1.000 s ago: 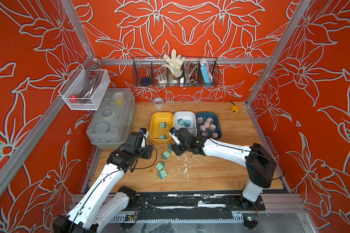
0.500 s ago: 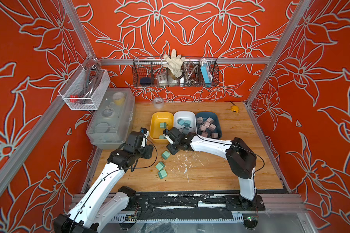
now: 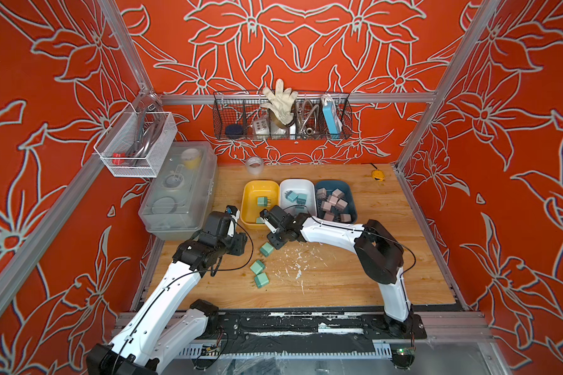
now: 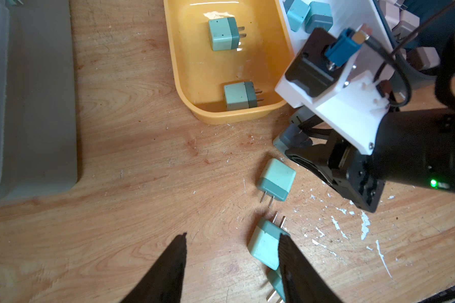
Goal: Place the plugs by color into the storage box
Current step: Pick up the plug from the center of the board.
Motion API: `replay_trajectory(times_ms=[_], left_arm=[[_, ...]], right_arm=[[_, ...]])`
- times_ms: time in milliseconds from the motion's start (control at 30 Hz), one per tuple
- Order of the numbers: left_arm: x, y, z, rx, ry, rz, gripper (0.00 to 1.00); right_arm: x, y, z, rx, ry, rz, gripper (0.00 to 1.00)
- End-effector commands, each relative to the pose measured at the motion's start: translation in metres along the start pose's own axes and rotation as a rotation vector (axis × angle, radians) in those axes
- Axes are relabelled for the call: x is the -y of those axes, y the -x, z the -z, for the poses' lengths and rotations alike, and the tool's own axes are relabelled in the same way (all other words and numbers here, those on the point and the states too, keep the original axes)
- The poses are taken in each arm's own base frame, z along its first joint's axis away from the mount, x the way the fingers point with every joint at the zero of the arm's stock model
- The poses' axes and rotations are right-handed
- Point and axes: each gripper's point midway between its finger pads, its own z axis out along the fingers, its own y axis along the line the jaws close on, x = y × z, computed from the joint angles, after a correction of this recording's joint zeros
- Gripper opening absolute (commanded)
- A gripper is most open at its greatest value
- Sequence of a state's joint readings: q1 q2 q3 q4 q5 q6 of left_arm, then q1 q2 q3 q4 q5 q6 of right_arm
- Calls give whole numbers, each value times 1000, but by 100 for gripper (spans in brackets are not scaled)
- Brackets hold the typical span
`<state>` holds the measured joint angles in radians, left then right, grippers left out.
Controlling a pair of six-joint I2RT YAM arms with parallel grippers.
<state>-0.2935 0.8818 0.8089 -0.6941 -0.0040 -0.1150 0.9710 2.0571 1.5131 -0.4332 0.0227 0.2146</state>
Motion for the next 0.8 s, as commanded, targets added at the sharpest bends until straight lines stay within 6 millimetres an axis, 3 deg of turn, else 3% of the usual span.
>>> replay_trajectory(times_ms=[0,233,400,767], left_arm=[[-3,0,1,15,7,0,57],[-2,1,2,17,2,1,57],[-3,1,3,26,3,1,57],[-3,1,3,24,4,1,57]], right_arm=[[-1,0,4,-2,2,10,40],[0,-3,14,4,4,28,23],[0,-1,27,20,14,26,20],[8,18,84,170,14,12,19]])
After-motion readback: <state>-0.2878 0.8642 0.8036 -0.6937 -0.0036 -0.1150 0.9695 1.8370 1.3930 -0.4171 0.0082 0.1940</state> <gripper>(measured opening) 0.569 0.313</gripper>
